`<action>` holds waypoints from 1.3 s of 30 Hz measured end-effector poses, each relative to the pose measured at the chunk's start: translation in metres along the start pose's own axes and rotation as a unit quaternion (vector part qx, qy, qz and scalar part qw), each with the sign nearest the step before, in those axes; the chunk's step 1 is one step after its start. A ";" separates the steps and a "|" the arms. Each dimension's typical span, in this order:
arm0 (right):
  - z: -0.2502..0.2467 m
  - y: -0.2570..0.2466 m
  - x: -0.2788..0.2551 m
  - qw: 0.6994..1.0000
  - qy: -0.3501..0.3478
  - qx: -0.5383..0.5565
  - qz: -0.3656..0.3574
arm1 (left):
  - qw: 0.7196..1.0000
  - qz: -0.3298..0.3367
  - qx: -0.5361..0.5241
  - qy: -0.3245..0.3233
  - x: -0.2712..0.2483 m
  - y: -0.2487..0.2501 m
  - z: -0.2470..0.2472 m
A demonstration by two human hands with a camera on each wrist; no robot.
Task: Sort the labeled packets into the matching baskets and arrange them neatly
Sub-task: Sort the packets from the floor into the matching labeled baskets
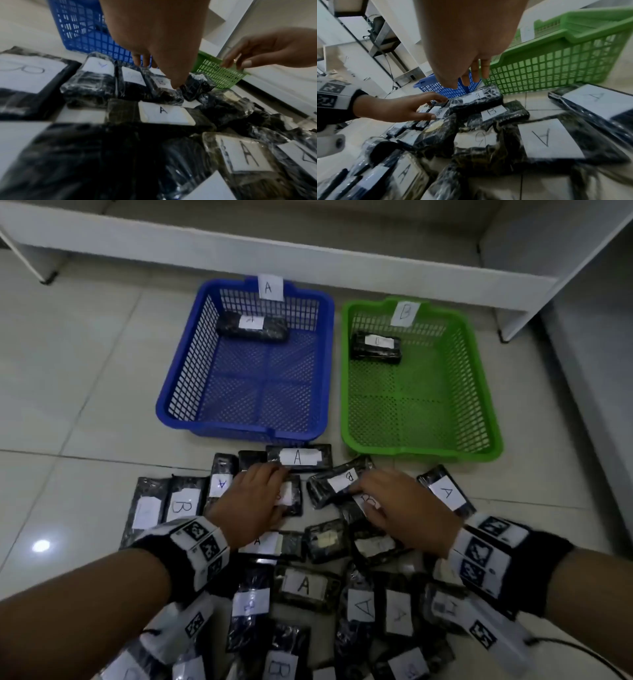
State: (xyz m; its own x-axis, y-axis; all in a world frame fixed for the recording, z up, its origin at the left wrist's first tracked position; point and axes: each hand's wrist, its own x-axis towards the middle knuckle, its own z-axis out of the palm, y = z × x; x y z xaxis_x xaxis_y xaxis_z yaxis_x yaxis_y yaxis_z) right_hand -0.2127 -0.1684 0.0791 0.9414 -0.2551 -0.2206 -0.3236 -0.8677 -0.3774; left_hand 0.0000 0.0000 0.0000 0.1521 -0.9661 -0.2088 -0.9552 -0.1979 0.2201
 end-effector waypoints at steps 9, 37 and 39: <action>0.046 -0.005 0.042 0.981 0.019 -0.191 -0.041 | 0.993 -0.087 0.050 -0.058 0.011 0.000 -0.017; -0.027 -0.015 0.044 0.979 0.203 -0.021 0.010 | 0.847 -0.153 -0.495 0.120 0.034 -0.007 -0.147; -0.044 -0.003 0.046 0.967 0.241 0.008 0.075 | 0.828 -0.157 -0.509 0.175 0.052 0.001 -0.158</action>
State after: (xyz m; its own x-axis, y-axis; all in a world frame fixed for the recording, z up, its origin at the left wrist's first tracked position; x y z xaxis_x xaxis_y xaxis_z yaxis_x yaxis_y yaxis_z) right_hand -0.1641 -0.1961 0.1093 0.8172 -0.5506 0.1706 -0.4580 -0.7999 -0.3879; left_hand 0.0472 -0.0770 0.1399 0.5873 -0.7938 -0.1582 -0.1732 -0.3141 0.9335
